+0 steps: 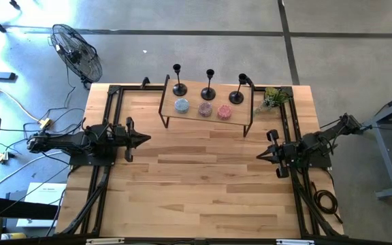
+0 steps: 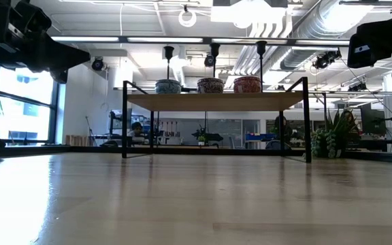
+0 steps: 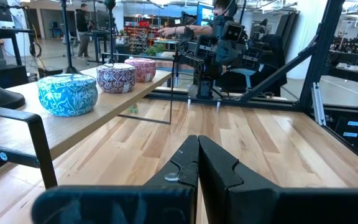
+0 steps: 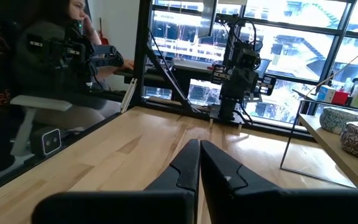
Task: Pick & Place candle stick holders
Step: Return to Home Position
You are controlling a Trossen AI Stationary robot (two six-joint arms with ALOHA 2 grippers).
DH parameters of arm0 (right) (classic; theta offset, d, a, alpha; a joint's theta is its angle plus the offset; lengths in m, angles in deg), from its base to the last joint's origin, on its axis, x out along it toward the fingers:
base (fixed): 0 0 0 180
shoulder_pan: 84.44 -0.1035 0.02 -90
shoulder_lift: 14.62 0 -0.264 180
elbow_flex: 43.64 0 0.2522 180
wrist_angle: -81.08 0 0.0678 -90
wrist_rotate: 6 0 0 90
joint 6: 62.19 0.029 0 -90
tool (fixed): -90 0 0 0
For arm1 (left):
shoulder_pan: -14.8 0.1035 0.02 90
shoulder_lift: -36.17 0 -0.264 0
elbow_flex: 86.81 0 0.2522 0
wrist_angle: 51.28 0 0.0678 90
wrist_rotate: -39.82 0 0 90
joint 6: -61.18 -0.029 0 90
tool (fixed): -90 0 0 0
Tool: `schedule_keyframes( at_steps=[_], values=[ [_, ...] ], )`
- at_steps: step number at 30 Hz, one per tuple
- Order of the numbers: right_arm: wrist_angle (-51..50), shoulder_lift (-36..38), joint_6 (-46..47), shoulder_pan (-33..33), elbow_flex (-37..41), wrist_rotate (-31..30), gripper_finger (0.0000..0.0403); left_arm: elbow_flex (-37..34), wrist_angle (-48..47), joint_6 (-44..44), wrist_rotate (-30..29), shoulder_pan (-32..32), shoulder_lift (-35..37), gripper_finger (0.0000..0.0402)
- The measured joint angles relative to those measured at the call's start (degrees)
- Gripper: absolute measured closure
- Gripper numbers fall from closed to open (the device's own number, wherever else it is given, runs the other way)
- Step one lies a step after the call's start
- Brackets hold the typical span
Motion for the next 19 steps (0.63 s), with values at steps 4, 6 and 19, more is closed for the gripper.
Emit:
schedule_keyframes(
  at_steps=[4,6,19],
  values=[
    [0.0,0.01,0.0,0.0,-0.02,0.0,0.0398,0.0,0.0,0.01,0.02,0.0,0.0,0.0401],
    [0.0,0.0,0.0,0.01,-0.02,0.0,0.0398,0.0,0.0,0.01,0.0,0.0,0.0,0.0401],
    [0.0,0.0,0.0,0.0,-0.02,0.0,0.0393,0.0,0.0,-0.01,0.01,-0.02,0.0,0.0401]
  ],
)
